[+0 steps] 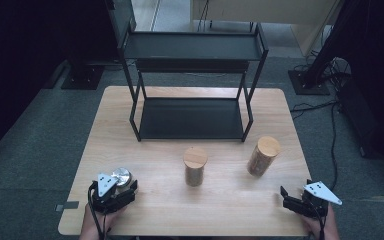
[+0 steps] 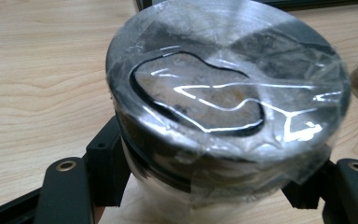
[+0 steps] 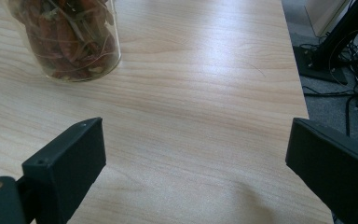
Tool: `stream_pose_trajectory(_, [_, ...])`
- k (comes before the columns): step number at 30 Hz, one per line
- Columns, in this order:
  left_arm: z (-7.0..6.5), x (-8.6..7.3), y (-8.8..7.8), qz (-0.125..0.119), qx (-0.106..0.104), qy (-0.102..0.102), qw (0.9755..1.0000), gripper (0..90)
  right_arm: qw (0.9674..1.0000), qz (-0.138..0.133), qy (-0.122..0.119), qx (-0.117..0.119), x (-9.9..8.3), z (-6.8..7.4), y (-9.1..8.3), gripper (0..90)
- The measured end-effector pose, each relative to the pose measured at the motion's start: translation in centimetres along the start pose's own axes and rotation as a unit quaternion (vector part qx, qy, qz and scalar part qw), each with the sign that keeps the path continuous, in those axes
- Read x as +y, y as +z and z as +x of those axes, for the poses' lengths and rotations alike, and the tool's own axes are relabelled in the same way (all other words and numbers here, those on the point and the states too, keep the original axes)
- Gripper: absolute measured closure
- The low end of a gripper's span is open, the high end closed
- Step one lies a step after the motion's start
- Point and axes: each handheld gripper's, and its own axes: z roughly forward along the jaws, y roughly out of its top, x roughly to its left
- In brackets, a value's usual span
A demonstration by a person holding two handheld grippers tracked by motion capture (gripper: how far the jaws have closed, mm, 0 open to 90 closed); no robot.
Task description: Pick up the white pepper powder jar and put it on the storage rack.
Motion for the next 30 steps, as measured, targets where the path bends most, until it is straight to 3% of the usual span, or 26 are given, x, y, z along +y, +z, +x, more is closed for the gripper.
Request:
stream_pose_trajectory(12, [-1.2,2.1,1.3,-0.005,-0.008,-0.001,1.0,30.7,1.0,-0.002,0.003,0.004,0.0,-0.1,-0.1,4.4])
stream_pose_trajectory(30, [-3.1,4.4,3.8,0.0,-0.017,0.019,0.9997,30.8,1.0,-0.001,0.004,0.008,0.0,-0.1,-0.1,4.4])
